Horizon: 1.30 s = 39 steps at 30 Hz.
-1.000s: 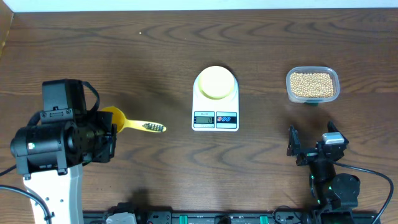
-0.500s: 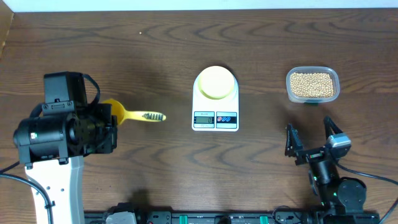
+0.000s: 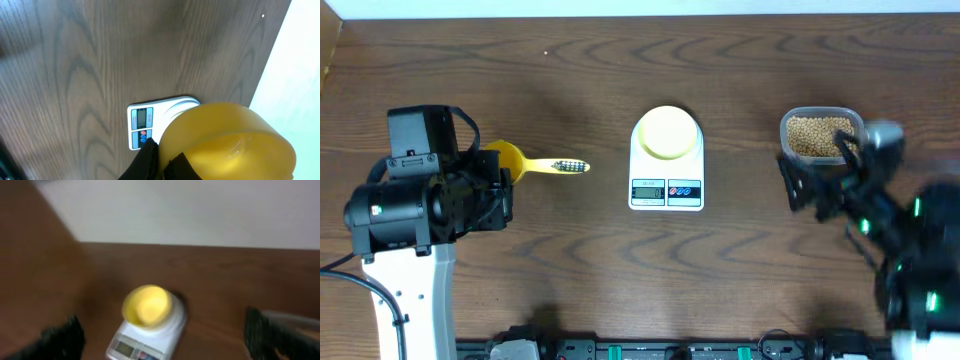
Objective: Scoop item into bowl and weigh 50g on scale
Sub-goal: 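Swing the right gripper over the scale toward the held scoop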
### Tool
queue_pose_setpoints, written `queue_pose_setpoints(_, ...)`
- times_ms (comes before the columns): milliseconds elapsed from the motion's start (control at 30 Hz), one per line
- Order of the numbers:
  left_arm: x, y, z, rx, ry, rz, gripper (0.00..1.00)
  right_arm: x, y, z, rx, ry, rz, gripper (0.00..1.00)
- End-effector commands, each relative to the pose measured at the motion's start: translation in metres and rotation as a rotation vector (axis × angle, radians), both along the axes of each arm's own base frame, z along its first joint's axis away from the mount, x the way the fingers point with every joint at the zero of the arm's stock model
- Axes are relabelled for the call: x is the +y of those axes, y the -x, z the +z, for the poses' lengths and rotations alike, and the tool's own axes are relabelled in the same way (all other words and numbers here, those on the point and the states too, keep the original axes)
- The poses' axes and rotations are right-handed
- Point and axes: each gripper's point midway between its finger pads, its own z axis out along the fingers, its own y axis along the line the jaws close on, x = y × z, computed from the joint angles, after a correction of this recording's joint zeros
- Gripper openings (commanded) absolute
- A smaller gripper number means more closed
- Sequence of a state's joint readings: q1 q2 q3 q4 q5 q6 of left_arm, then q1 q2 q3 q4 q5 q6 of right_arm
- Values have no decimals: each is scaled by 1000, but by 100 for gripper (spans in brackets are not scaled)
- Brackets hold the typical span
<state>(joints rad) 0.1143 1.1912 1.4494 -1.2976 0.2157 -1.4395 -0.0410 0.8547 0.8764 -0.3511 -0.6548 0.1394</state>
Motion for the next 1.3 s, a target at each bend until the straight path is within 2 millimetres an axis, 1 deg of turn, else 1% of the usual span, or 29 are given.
queue_pose_setpoints(0,-1,-2,2,-2,9,-1,7,46,8,21,48,-149,404,99)
queue_pose_setpoints(67,-1,-3,2,-1,10,-1,7,59,4,29,37,-214,572,99)
queue_pose_setpoints(133,-1,-3,1,0,12,3,7,63,-6,29,50,-271,663,99)
queue_pose_setpoints(167,-1,-3,1,3,15,10,8,64,-15,27,81,-302,661,99)
queue_pose_setpoints(200,-1,-3,1,6,20,20,7,67,-26,23,155,-357,650,99)
queue_pose_setpoints(233,-1,-4,0,8,24,26,7,69,-33,20,214,-398,642,99)
queue_pose_setpoints(300,-2,-6,-1,10,29,32,7,80,-44,15,286,-452,653,99)
queue_pose_setpoints(367,-4,-12,-2,6,30,25,8,97,-48,11,324,-478,692,99)
queue_pose_setpoints(433,-10,-18,-5,15,43,27,7,122,-49,7,374,-509,723,99)
queue_pose_setpoints(567,-22,-28,-9,18,60,12,7,156,-49,0,415,-531,717,99)
queue_pose_setpoints(633,-29,-36,-10,3,63,-15,7,172,-46,-1,417,-531,715,99)
queue_pose_setpoints(767,-46,-50,-9,-29,95,-49,7,191,-44,-1,443,-554,682,99)
queue_pose_setpoints(867,-58,-57,-8,-42,115,-53,7,201,-42,-2,487,-584,654,99)
queue_pose_setpoints(1000,-78,-67,-3,-87,127,-102,7,215,-37,-2,551,-621,632,99)
queue_pose_setpoints(1067,-88,-69,0,-105,136,-123,7,218,-36,-2,553,-621,634,99)
queue_pose_setpoints(1167,-106,-65,2,-101,178,-159,7,219,-35,-2,553,-621,634,99)
queue_pose_setpoints(1267,-114,-64,3,-108,174,-179,7,218,-36,-2,552,-621,634,99)
